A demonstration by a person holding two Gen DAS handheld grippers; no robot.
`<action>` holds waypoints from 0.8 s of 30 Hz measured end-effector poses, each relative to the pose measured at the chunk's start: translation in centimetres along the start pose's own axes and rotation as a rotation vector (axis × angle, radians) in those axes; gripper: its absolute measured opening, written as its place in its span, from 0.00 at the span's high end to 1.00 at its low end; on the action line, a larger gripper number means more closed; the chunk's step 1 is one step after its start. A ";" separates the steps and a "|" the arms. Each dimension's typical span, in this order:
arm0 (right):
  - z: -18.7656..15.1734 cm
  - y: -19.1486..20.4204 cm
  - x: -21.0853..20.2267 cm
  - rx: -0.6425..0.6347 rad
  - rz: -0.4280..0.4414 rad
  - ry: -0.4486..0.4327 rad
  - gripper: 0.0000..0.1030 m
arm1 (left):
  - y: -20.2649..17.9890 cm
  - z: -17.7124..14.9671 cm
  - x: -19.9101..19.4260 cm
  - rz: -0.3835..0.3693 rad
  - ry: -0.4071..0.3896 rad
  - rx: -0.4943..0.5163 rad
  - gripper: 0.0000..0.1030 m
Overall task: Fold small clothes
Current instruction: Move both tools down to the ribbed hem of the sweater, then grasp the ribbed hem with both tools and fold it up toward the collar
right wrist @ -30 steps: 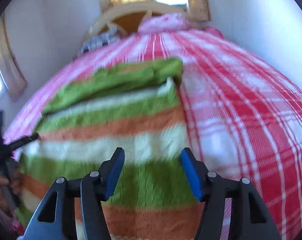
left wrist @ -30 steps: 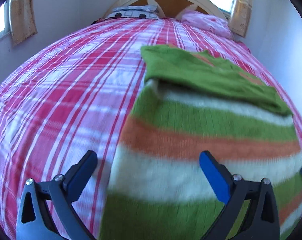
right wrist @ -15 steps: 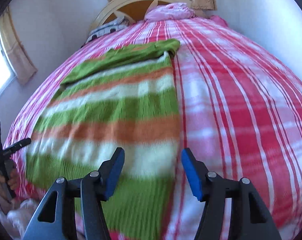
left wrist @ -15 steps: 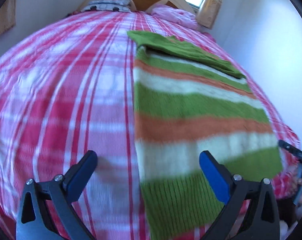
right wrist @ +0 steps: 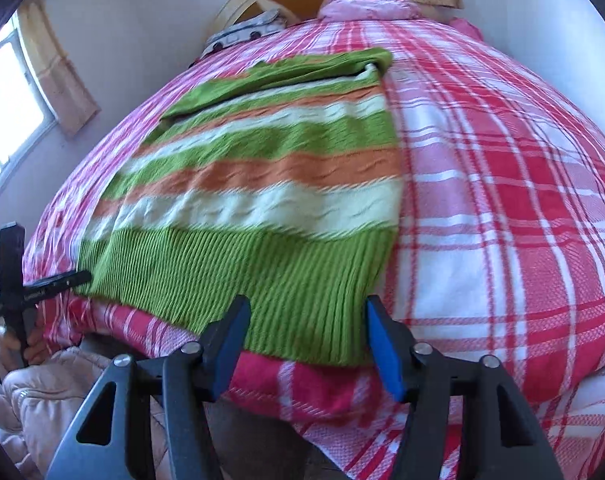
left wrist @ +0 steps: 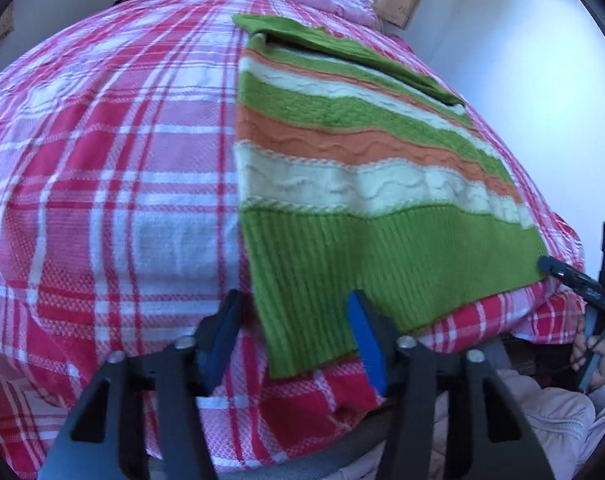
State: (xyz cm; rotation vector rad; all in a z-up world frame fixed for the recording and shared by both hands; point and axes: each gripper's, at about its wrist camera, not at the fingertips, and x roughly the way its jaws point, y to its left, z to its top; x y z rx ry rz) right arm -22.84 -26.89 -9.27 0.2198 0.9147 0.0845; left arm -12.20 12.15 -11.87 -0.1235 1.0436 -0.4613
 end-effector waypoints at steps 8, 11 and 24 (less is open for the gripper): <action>0.1 -1.4 0.1 0.094 0.082 0.020 0.67 | -1.1 -0.3 0.0 -0.057 0.014 0.003 0.42; 0.2 -1.7 0.2 0.127 0.102 0.024 0.67 | -1.2 -0.2 0.1 -0.055 0.009 -0.009 0.29; 0.1 -2.0 0.5 0.148 0.133 0.050 0.89 | -0.5 0.7 -0.5 -0.100 0.000 -0.039 0.92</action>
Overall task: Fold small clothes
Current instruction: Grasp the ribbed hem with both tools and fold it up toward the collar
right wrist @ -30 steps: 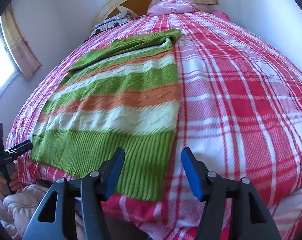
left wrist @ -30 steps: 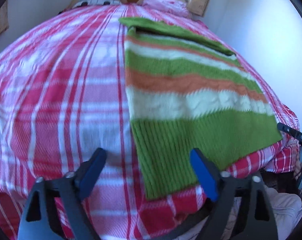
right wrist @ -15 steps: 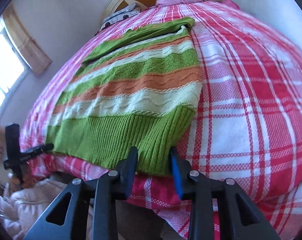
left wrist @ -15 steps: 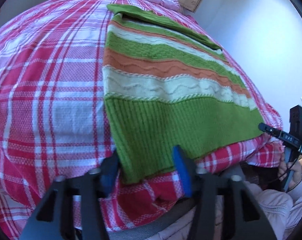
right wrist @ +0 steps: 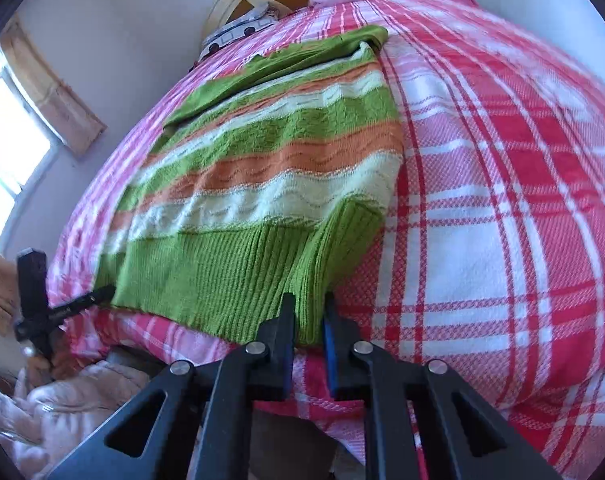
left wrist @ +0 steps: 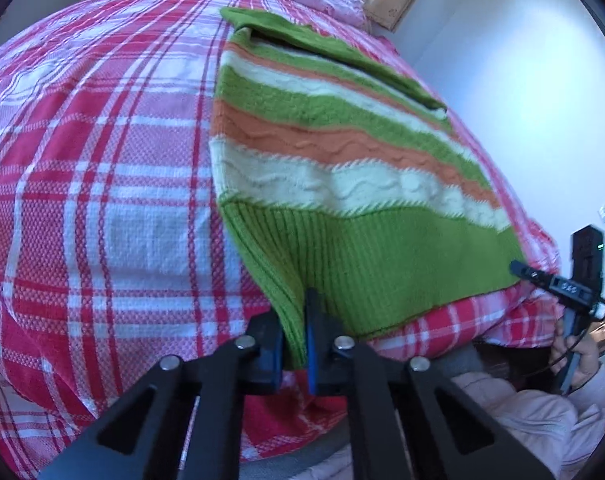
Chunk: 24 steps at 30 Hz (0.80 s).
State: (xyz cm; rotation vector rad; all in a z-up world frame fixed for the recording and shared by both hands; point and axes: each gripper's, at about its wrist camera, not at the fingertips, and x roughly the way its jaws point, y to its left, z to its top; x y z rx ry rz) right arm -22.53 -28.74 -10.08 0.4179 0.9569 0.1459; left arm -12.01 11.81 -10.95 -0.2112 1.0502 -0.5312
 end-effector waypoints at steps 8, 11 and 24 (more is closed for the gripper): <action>6.1 -0.3 -3.1 0.136 0.316 -0.106 0.89 | -1.6 8.3 -3.6 -0.080 -0.101 0.050 0.94; 11.0 0.1 -3.0 0.140 0.377 -0.154 0.91 | -1.7 12.6 -2.9 -0.077 -0.124 0.058 0.94; 20.1 -4.4 4.0 0.245 0.248 -0.266 0.91 | 2.9 20.8 1.5 0.033 -0.086 0.007 0.79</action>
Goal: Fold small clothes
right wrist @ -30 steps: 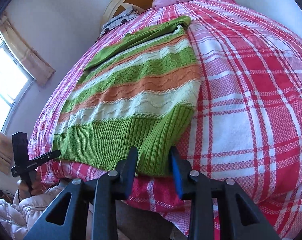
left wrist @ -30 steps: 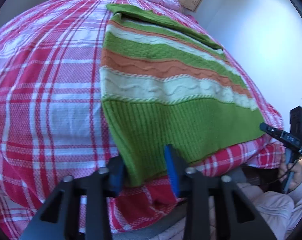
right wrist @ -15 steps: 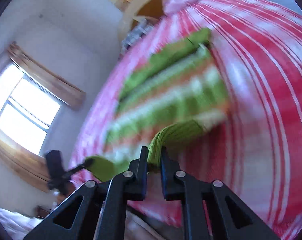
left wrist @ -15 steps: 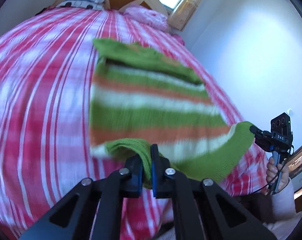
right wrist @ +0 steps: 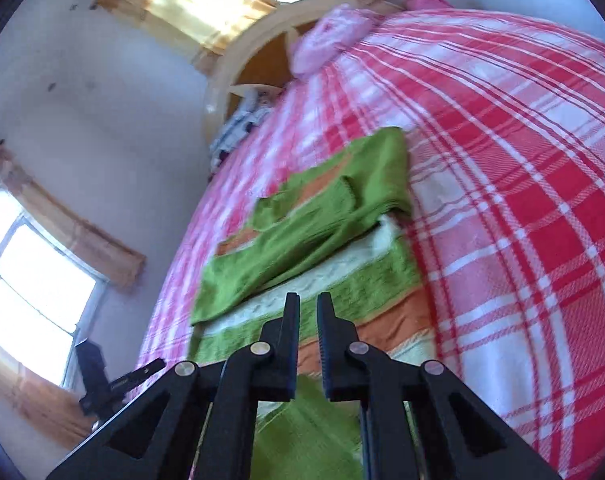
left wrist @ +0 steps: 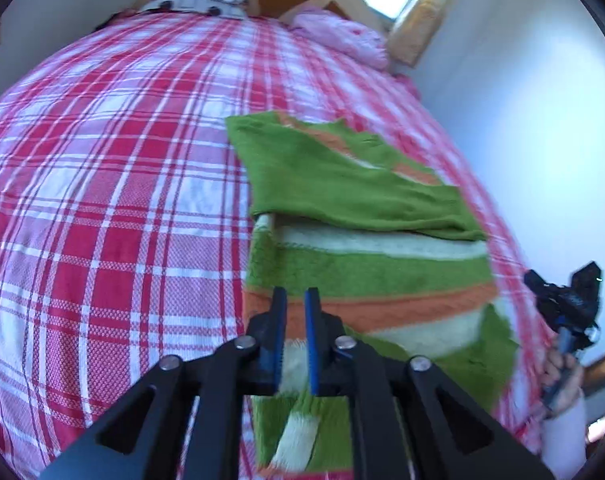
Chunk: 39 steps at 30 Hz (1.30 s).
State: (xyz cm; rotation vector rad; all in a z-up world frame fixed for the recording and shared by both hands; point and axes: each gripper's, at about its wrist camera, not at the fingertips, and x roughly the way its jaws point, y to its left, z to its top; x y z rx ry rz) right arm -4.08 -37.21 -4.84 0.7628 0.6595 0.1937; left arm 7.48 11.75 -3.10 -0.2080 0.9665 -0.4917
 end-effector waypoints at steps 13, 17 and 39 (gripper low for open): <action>-5.8 2.6 -3.2 -0.010 0.150 -0.059 0.17 | -4.7 -3.4 4.4 0.060 0.096 0.244 0.12; -6.7 1.3 -3.6 0.066 0.151 -0.040 0.17 | -4.7 -4.5 4.0 0.083 0.104 0.219 0.12; -9.7 7.3 -2.3 0.061 0.137 0.082 0.17 | 0.0 -5.7 -7.3 0.187 -0.003 0.181 0.11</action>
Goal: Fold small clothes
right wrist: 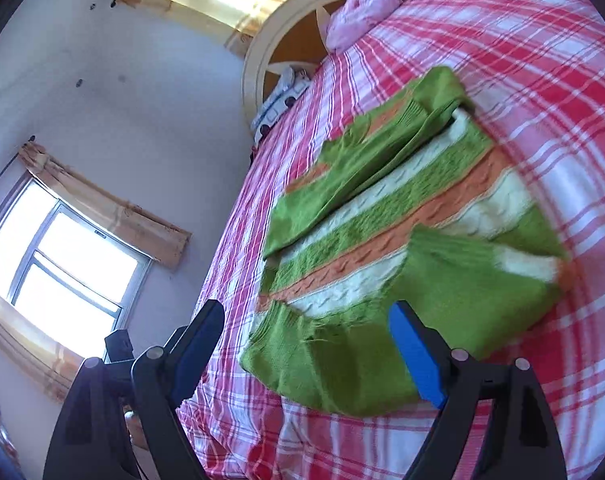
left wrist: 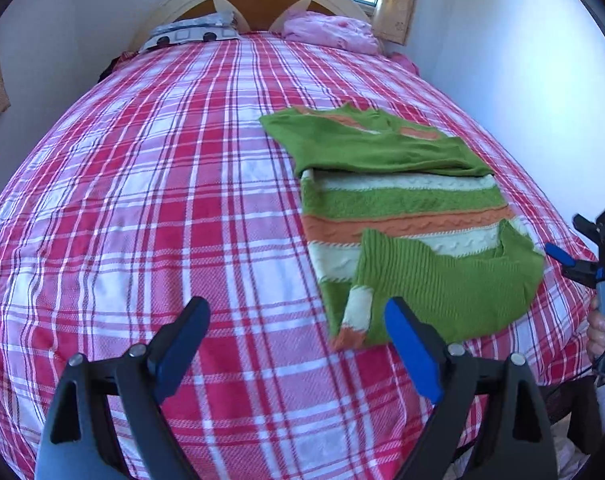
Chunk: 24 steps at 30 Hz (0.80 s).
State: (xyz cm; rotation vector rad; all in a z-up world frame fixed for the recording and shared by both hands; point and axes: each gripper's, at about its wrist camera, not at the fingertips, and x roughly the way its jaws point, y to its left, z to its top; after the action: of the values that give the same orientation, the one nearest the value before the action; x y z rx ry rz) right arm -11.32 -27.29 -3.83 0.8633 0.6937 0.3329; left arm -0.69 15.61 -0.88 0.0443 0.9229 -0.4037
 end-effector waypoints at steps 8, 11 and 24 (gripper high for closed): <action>-1.8 4.1 4.1 -0.029 -0.012 0.079 0.17 | 2.1 -1.3 -0.9 0.014 -0.010 0.051 0.11; -1.9 5.1 4.6 -0.030 -0.038 0.085 0.17 | 3.3 -1.4 -1.1 0.020 -0.012 0.030 0.11; -1.8 7.5 5.3 -0.043 -0.064 0.058 0.17 | 4.3 -0.9 -1.9 0.017 -0.044 0.087 0.11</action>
State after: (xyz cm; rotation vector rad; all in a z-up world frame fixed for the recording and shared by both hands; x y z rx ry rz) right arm -8.65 -18.79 -1.00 0.7917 0.7635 0.3150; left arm -0.83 20.39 -0.51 0.1220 0.8607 -0.4276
